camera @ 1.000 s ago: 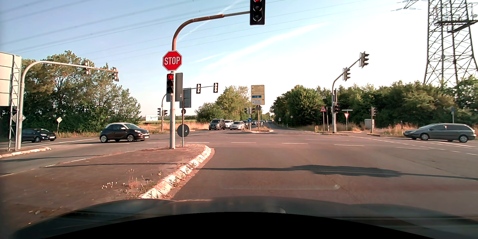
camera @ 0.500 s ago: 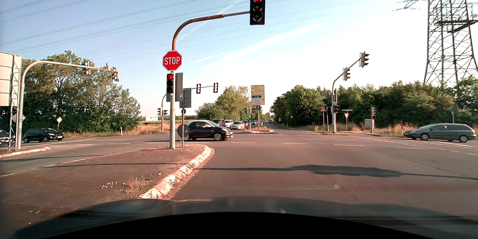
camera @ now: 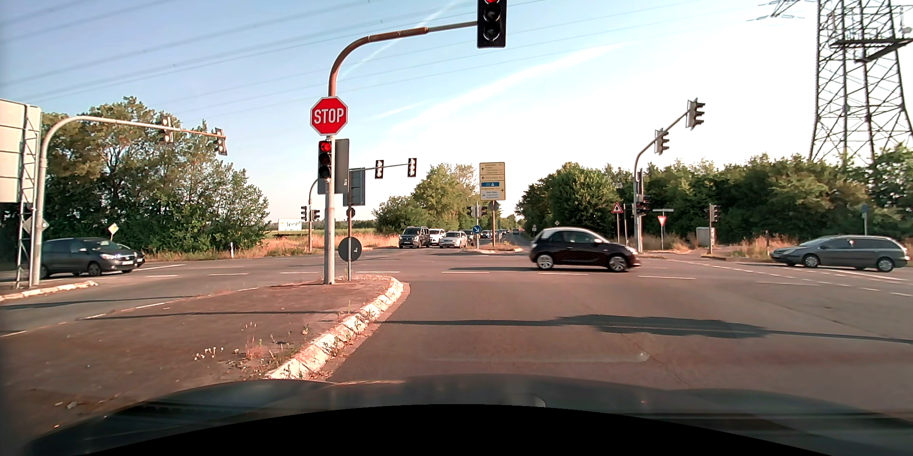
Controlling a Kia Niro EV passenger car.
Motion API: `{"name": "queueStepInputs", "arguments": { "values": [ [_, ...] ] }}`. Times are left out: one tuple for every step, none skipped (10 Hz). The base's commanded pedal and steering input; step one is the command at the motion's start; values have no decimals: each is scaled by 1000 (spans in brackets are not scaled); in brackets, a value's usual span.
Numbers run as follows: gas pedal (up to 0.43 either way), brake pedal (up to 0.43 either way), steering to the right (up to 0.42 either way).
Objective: Follow the waypoints while adhering to traffic rules and regulations
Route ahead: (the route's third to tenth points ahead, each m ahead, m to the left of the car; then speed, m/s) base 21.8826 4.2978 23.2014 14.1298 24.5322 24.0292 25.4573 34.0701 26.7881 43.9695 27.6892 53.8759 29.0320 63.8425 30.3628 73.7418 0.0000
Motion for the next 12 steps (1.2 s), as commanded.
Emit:
{"name": "queueStepInputs", "arguments": {
  "values": [
    [0,287,-2],
    [0,287,-2],
    [0,287,-2],
    [0,280,-2],
    [0,293,-2],
    [0,287,-2],
    [0,287,-2],
    [0,280,-2],
    [0,287,-2],
    [0,287,-2],
    [0,287,-2],
    [0,287,-2]
  ]
}}
